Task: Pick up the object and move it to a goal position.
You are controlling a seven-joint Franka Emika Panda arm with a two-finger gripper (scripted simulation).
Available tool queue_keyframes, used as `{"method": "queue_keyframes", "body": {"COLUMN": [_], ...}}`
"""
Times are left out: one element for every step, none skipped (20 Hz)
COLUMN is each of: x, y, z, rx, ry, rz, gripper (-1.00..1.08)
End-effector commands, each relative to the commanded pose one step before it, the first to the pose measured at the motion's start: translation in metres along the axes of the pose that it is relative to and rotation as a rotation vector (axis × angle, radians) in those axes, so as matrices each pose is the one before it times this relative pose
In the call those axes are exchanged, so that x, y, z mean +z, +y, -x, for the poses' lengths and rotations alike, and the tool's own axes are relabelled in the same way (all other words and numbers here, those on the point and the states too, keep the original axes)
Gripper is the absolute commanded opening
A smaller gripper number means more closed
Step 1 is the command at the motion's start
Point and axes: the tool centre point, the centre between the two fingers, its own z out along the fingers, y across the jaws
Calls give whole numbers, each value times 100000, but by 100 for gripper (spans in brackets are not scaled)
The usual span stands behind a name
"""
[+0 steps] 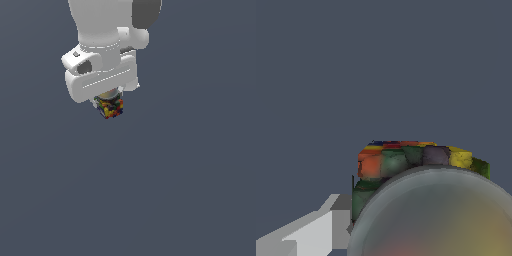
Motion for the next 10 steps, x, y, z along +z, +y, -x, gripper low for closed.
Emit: {"method": "queue_keyframes", "body": {"x": [-1729,-474,-411,-348,-298,-223,-161,-101,-43,-6], "y": [-200,-53,-42,-32,-5,-9,2,13,19,10], "z": [344,99,83,66,75,33,16,0,-12,-8], "rx": [-13,0,0,0,43,0,0,0,0,0], "ry": [156,0,0,0,23,0,0,0,0,0], "rz": [147,0,0,0,8,0,0,0,0,0], "gripper": [-100,-100,-100,-100,-100,-100,-100,-100,-100,-100]}}
